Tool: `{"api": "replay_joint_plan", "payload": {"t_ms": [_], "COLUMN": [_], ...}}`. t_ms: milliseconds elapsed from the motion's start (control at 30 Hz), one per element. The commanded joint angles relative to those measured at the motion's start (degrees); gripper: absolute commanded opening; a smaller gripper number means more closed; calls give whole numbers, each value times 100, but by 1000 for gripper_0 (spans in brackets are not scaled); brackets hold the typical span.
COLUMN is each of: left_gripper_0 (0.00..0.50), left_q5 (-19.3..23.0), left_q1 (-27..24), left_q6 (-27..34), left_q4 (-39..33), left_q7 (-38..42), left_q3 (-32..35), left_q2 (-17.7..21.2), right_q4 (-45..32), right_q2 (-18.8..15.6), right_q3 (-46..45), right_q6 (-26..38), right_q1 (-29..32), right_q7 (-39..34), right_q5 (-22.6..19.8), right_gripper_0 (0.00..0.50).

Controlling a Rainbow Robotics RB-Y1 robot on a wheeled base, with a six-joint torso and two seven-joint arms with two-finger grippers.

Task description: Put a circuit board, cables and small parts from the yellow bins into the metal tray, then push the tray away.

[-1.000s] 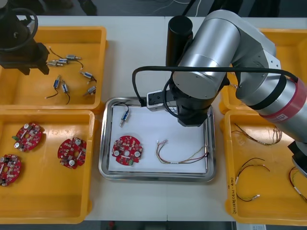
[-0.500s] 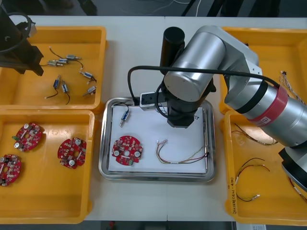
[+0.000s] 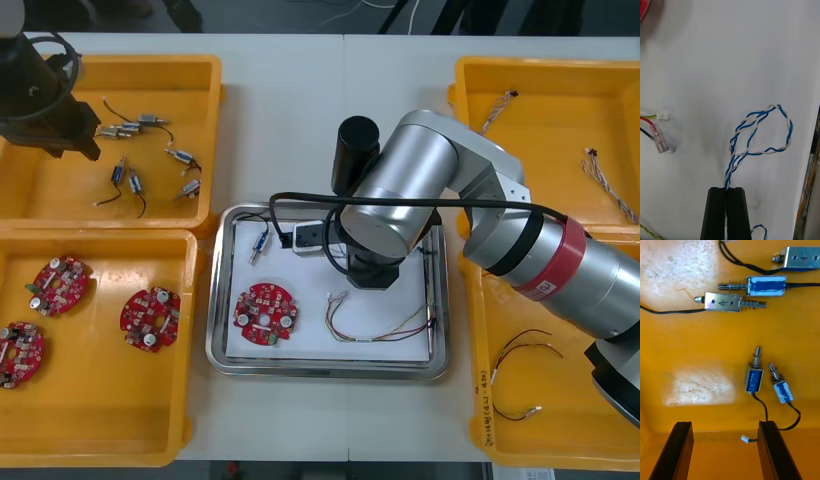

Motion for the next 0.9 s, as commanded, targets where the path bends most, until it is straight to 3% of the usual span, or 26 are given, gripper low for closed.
{"api": "replay_joint_plan", "payload": {"t_ms": [33,333,367,400,433,467,500,567,900], "left_gripper_0": [500,500,500,500,500,500,500,500,500], "left_q5": [-116,-204,-213,-231,-231,-248,-257,-239,-239], "left_q1": [-319,-319,-319,-319,-319,-319,-319,-319,-310], "left_q6": [-159,-510,-546,-598,-598,-651,-686,-748,-1055], "left_q4": [78,341,368,412,412,456,482,508,798], "left_q7": [-973,-1052,-1061,-1078,-1078,-1087,-1104,-1104,-1131], "left_q3": [101,-154,-154,-163,-163,-198,-233,-304,-418], "left_q2": [-178,-310,-318,-336,-336,-354,-362,-362,-494], "right_q4": [-48,-48,-48,-48,-48,-48,-48,-48,-171], "right_q2": [-17,-123,-123,-131,-131,-131,-131,-140,-149], "right_q3": [45,45,45,45,45,45,18,-8,-553], "right_q6": [-122,-509,-527,-527,-527,-535,-535,-527,-245], "right_q1": [93,119,128,128,128,128,128,128,128], "right_q7": [57,65,74,57,57,39,39,39,21], "right_q5": [70,26,26,26,26,26,35,17,-255], "right_gripper_0": [0,3,26,192,192,386,442,500,500]}}
